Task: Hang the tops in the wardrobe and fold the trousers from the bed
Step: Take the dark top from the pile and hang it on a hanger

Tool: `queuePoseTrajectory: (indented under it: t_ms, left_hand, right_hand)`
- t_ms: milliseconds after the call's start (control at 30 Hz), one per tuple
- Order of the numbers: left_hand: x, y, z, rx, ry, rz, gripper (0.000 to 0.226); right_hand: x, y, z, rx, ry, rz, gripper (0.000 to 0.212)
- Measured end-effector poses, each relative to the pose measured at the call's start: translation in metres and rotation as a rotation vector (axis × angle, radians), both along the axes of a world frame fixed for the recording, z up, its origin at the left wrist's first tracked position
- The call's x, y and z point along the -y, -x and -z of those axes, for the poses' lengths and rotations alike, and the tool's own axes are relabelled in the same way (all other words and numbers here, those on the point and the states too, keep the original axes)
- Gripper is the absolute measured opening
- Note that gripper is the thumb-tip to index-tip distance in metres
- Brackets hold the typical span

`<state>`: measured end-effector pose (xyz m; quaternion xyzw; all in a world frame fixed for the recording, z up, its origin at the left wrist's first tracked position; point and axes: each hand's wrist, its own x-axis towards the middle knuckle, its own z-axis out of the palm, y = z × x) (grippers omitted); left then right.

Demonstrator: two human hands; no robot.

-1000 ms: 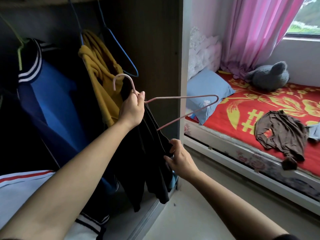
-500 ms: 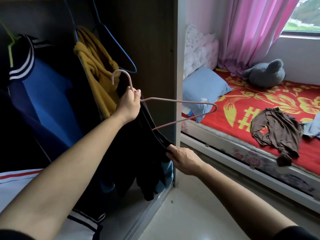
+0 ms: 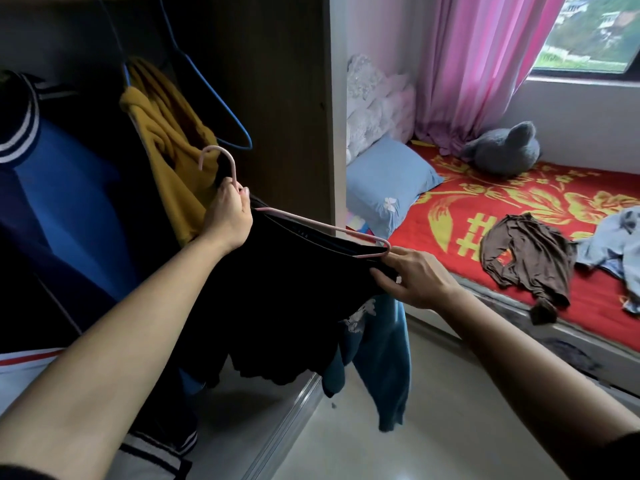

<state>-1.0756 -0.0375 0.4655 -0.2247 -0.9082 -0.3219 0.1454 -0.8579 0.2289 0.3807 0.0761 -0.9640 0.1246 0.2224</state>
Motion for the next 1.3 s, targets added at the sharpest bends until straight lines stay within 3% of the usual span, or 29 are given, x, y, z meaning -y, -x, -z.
queuePoseTrajectory:
  t_ms: [167,300,433,700,900,1033,1300]
  left_hand:
    - [0.000,-0.004,0.004,-0.081,0.009,-0.044,0.032]
    - [-0.010,-0.023,0.009,-0.150,0.064,0.063,0.031]
    - [-0.036,-0.050,0.006,-0.061,0.058,0.243,0.031]
    - [-0.043,-0.064,-0.002,-0.007,-0.030,0.280,0.031]
    - [-0.041,-0.072,0.003,0.075,-0.083,0.343,0.020]
    - [-0.042,-0.076,0.009,0.136,-0.063,0.391,0.025]
    - [-0.041,-0.078,0.011,0.210,-0.275,0.396,0.020]
  right_hand:
    - [-0.004,-0.007,-0.016,-0.084,-0.045,0.072,0.038]
    - [-0.012,-0.003,-0.034,-0.103,-0.123,0.126,0.046]
    - [-0.003,0.021,-0.057,-0.143,-0.223,0.095,0.042]
    - [0.014,0.047,-0.097,-0.060,-0.372,-0.005,0.045]
    - [0.018,0.052,-0.091,-0.001,-0.414,0.006,0.043]
    - [0.017,0.045,-0.080,-0.016,-0.444,0.076,0.048]
    - [0.007,0.040,-0.070,0.026,-0.449,0.113,0.038]
